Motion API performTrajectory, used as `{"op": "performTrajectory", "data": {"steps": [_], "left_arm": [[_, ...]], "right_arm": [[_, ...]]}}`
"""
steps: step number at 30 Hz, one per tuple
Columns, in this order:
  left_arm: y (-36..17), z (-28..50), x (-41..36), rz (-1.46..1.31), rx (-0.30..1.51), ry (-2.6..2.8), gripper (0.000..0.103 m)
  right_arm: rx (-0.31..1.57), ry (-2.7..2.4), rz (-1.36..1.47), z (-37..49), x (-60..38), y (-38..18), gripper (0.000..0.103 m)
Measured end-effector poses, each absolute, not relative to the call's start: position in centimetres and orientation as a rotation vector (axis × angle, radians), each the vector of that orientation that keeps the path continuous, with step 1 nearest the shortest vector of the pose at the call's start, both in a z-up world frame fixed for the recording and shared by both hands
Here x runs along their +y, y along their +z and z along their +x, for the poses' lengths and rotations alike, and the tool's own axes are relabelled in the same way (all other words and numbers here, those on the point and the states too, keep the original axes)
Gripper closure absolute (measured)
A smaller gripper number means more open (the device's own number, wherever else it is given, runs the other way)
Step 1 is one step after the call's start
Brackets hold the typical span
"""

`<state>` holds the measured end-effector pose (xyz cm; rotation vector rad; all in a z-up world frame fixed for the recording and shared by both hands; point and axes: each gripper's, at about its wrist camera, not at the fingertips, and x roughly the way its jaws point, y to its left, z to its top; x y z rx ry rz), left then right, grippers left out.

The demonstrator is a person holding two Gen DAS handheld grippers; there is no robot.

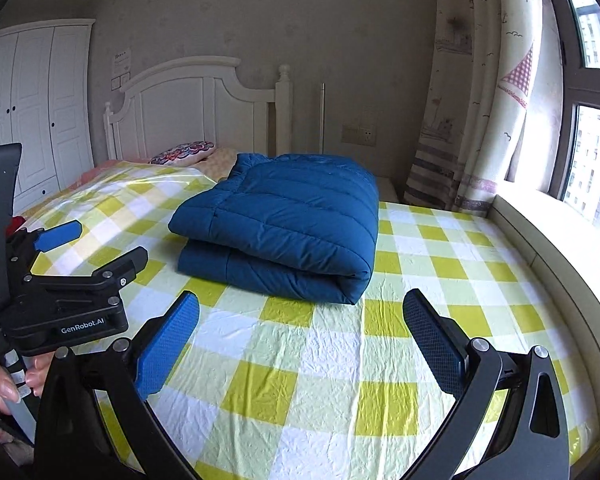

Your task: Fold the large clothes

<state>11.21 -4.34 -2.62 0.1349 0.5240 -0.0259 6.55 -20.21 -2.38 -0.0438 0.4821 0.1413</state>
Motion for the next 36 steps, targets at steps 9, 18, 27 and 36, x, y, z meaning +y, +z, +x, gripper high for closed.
{"op": "performTrajectory", "data": {"steps": [9, 18, 27, 36], "left_arm": [[-2.80, 11.26, -4.15, 0.129, 0.529, -0.024, 0.002], [-3.01, 11.28, -4.07, 0.133, 0.534, -0.029, 0.002], [-3.05, 11.24, -4.15, 0.132, 0.532, -0.030, 0.002], [-3.07, 11.23, -4.21, 0.132, 0.532, -0.028, 0.002]], "right_arm": [[0.494, 0.155, -0.039, 6.75, -19.85, -2.70, 0.005], [0.495, 0.158, -0.039, 6.80, -19.81, -2.84, 0.005], [0.493, 0.163, -0.041, 6.85, -19.93, -2.95, 0.005], [0.496, 0.172, -0.042, 6.94, -19.81, -3.11, 0.005]]}}
